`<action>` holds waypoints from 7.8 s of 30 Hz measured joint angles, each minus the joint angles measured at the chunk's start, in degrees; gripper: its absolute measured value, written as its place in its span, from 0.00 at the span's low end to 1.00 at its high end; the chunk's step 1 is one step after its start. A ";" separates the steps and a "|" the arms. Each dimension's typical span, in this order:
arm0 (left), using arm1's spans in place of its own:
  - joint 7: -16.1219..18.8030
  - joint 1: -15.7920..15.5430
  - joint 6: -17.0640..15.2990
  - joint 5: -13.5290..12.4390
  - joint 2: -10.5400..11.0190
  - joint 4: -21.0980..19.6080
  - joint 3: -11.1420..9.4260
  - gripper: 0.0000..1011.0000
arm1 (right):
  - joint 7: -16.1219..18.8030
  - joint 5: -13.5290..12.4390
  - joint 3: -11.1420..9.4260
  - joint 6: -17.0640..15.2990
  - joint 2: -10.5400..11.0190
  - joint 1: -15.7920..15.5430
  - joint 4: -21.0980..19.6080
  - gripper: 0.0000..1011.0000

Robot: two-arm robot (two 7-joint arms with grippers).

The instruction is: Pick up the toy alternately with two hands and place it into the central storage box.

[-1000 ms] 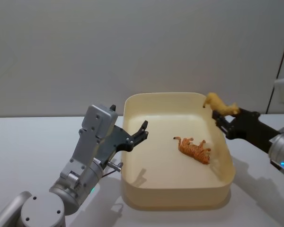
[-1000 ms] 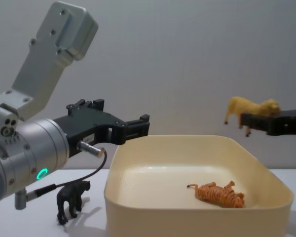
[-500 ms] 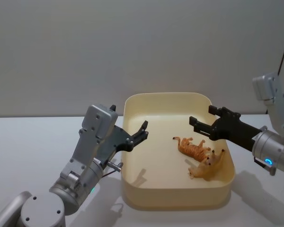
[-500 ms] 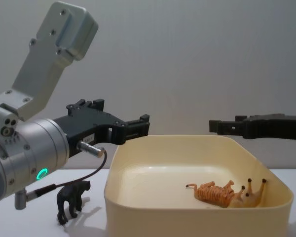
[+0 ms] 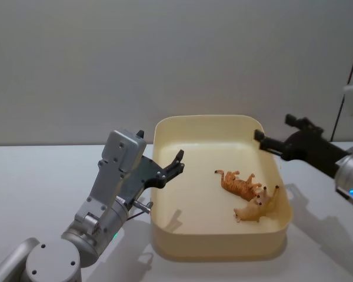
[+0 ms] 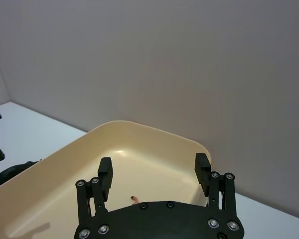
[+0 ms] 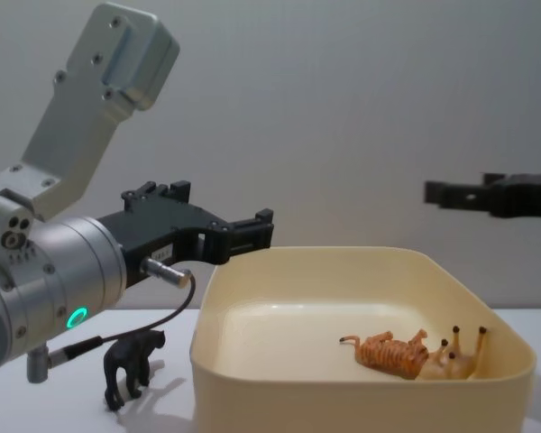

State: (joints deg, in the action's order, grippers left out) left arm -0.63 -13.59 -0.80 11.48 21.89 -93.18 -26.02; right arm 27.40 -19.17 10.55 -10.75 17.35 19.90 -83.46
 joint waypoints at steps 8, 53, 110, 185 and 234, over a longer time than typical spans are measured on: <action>0.00 0.00 0.00 0.00 0.00 0.00 0.00 0.99 | -2.51 -2.48 -2.09 1.09 2.15 -2.05 -2.64 0.99; 2.80 8.16 -18.17 17.52 10.70 -7.83 6.54 0.99 | -5.03 -5.04 -4.22 2.09 4.32 -4.20 -5.33 0.99; -7.93 -3.17 -20.48 14.27 2.88 9.93 6.08 0.38 | -5.08 -5.10 -4.25 2.08 4.38 -4.24 -5.39 0.99; -32.26 -20.11 -17.45 14.26 -1.36 13.77 8.72 0.28 | -5.09 -5.10 -4.24 2.08 4.38 -4.24 -5.39 0.99; -69.76 -37.89 -20.12 3.92 -9.22 39.70 1.45 0.99 | -5.08 -5.10 -4.24 2.08 4.38 -4.24 -5.39 0.99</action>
State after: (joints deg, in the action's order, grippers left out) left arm -70.39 -51.48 -20.91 15.40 12.67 -53.48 -24.57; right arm 22.32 -24.27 6.30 -8.66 21.72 15.66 -88.85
